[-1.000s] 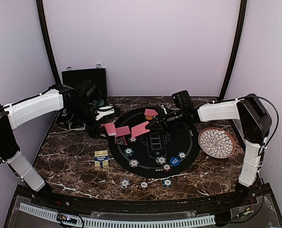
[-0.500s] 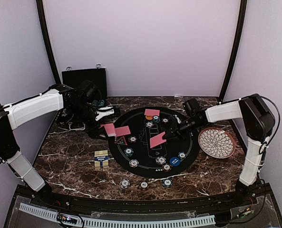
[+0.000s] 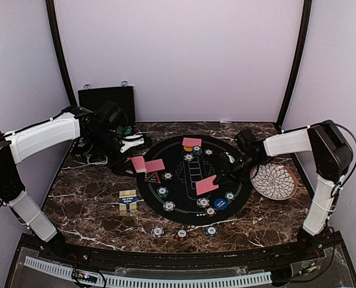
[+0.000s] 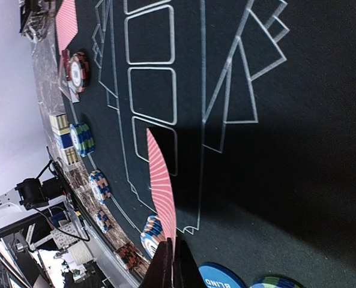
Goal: Distribute texas hold em gaming equipment
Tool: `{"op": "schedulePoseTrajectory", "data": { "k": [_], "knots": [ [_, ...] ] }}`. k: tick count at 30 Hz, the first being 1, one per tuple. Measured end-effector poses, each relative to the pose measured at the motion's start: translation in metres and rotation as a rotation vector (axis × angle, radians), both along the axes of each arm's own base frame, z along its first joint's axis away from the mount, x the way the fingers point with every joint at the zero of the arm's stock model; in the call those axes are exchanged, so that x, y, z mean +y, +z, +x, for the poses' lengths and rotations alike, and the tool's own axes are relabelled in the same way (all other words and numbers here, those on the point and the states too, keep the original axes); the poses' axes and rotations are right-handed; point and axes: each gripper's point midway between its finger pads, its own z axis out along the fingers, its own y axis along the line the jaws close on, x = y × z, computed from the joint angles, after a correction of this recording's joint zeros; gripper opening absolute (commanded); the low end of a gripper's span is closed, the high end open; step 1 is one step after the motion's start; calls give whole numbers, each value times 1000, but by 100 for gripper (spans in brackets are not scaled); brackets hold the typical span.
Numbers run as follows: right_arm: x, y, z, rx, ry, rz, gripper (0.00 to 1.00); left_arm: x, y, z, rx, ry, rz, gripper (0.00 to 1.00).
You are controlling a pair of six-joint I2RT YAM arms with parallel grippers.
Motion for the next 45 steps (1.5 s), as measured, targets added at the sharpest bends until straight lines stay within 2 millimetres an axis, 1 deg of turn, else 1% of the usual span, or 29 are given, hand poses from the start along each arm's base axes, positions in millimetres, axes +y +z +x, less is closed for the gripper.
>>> {"op": "schedulePoseTrajectory", "data": {
  "k": [4,7,9,13,17,19,20,24,26,29,31,33,37,40,45],
  "knots": [
    [-6,-6,-2,-6,7,-42,35,0,0,0,1,-1,-1,0],
    [-12,-9,-2,-10,8,-87,42,0,0,-1,3,-1,-1,0],
    [-16,-8,2,-29,8,-123,46,0,0,-1,6,-2,-2,0],
    [-17,5,18,-90,-5,-154,51,-1,1,-1,8,-3,-4,0],
    [-6,29,29,-148,-26,-113,57,-1,1,-1,8,-3,-4,0],
    [4,40,30,-163,-34,-72,61,-1,1,-2,10,-3,-3,0],
    [13,46,29,-171,-30,-43,63,-1,1,-2,10,-3,-3,0],
    [54,66,18,-189,11,67,71,-1,1,-2,11,-3,-3,0],
    [80,80,11,-201,53,123,73,-1,0,-1,11,-3,-2,0],
    [118,103,9,-230,102,225,76,-1,0,-1,13,-3,-1,0],
    [140,111,7,-229,127,291,76,-1,0,-1,13,-3,-1,0],
    [155,115,5,-216,138,343,77,-1,0,-1,13,-3,-1,0],
    [181,113,6,-175,150,427,76,-1,0,-1,13,-2,-2,0],
    [194,111,6,-147,157,461,75,-1,0,-1,12,-2,-2,0],
    [215,117,-5,-126,197,509,73,-1,0,-1,12,-2,-2,0]
  ]
}}
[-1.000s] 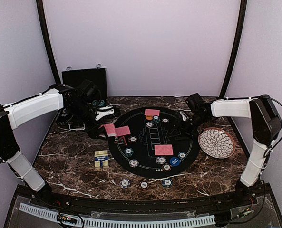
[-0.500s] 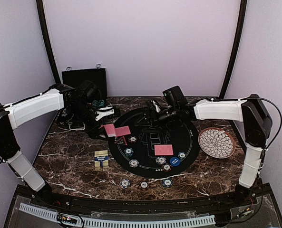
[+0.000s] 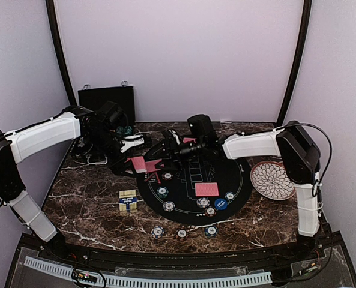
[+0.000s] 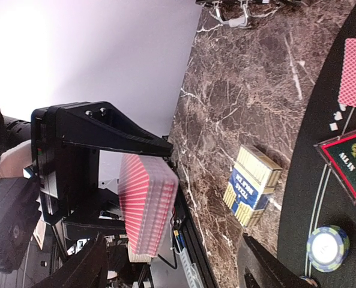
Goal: Distribute texas hold em gaming equipment
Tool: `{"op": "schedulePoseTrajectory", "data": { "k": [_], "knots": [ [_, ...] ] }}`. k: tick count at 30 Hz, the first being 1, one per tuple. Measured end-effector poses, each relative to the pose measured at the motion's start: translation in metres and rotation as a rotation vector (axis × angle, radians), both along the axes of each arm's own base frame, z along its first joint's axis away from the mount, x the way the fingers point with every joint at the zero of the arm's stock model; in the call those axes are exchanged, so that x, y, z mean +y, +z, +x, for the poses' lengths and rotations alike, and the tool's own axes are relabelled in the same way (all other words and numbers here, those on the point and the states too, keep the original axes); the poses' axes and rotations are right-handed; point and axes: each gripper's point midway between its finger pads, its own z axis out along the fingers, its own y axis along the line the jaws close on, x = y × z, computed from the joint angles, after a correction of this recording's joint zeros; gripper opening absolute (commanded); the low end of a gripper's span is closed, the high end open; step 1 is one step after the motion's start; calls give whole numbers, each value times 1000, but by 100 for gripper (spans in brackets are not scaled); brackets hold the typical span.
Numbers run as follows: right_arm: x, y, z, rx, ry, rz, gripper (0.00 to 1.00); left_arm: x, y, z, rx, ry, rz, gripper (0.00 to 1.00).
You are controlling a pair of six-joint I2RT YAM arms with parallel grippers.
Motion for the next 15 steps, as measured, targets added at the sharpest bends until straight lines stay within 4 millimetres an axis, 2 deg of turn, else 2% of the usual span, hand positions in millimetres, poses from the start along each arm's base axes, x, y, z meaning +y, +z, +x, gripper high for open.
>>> {"op": "schedulePoseTrajectory", "data": {
  "k": [5,15],
  "knots": [
    [13,5,-6,3,32,33,71,0,0,0,0,0,-1,0],
    [32,-7,-15,32,81,36,71,0,0,0,0,1,-1,0]
  ]
}}
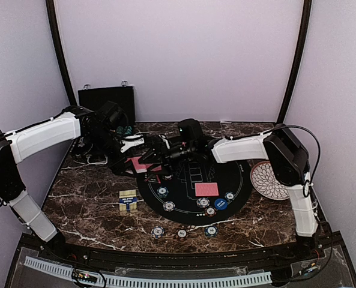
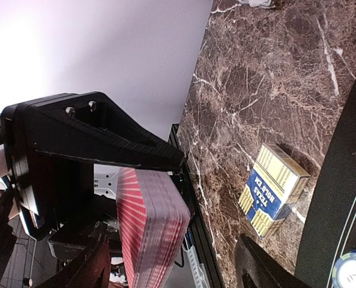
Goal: Distribute texas hold em gaming equipment
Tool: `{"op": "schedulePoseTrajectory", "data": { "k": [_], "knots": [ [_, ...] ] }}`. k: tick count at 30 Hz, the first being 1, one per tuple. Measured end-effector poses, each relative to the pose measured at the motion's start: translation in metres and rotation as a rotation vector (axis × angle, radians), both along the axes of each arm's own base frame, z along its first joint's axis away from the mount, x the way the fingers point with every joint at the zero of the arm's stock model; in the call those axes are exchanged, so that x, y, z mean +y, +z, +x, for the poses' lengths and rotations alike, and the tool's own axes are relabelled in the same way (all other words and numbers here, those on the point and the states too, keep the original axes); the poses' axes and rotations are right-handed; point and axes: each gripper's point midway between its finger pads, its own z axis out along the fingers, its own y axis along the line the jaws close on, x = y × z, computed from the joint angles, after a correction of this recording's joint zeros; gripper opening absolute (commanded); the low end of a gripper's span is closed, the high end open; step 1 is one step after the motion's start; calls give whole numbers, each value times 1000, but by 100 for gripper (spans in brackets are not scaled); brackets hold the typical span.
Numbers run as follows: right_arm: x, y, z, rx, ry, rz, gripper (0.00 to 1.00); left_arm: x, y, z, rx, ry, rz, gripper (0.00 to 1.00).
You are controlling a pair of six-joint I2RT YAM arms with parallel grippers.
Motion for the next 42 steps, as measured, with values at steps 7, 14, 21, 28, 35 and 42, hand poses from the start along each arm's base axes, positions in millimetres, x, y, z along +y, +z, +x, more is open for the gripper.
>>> {"op": "schedulePoseTrajectory", "data": {
  "k": [7,14,21,28,35,42],
  "knots": [
    [10,-1,-3,11,17,6,70,0,0,0,1,0,0,0],
    [18,-6,1,31,24,19,67,-2,4,2,-7,-2,-10,0],
    [19,-7,1,37,28,21,63,-1,3,1,-2,-1,-5,0],
    [12,-10,5,36,16,20,53,0,0,0,8,0,6,0],
    [3,-8,7,30,6,13,50,0,0,0,9,0,6,0],
    [-5,-4,6,25,0,2,39,0,0,0,9,0,6,0]
  ]
}}
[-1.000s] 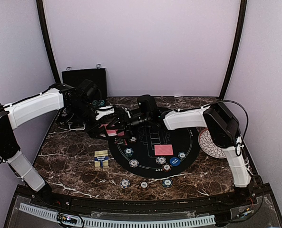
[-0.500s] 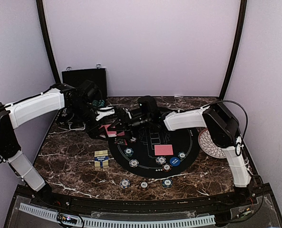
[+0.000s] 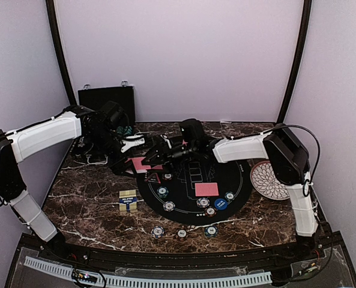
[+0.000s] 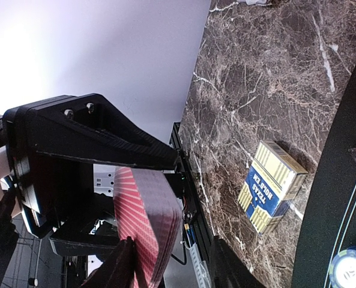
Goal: Distribute texas hold em gaming equipment
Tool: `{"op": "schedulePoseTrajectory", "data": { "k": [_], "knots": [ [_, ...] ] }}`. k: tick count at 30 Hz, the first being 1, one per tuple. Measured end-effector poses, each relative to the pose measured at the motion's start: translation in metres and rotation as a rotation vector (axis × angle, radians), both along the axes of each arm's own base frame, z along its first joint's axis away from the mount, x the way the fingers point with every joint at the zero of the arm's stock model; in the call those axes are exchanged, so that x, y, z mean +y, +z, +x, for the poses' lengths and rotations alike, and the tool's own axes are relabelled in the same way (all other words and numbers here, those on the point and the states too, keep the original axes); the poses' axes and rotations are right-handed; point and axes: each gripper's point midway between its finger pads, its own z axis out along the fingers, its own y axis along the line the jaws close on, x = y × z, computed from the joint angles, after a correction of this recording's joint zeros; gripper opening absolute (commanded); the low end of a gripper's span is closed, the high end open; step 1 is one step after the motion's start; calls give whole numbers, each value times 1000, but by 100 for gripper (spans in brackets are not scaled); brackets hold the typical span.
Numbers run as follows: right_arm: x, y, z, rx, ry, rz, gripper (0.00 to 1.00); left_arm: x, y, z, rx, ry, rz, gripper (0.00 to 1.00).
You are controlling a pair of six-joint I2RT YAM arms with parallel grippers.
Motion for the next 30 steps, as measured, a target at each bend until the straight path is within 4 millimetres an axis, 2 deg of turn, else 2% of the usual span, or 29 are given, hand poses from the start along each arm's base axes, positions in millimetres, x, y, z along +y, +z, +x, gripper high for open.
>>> {"op": "schedulePoseTrajectory", "data": {
  "k": [12,24,30],
  "knots": [
    [-13,10,1,25,-20,-3,25,0,0,0,-1,0,0,0],
    [-15,11,-3,76,-21,27,13,0,0,0,-2,0,0,0],
    [-15,15,-4,87,-22,45,11,0,0,0,-2,0,0,0]
  ]
}}
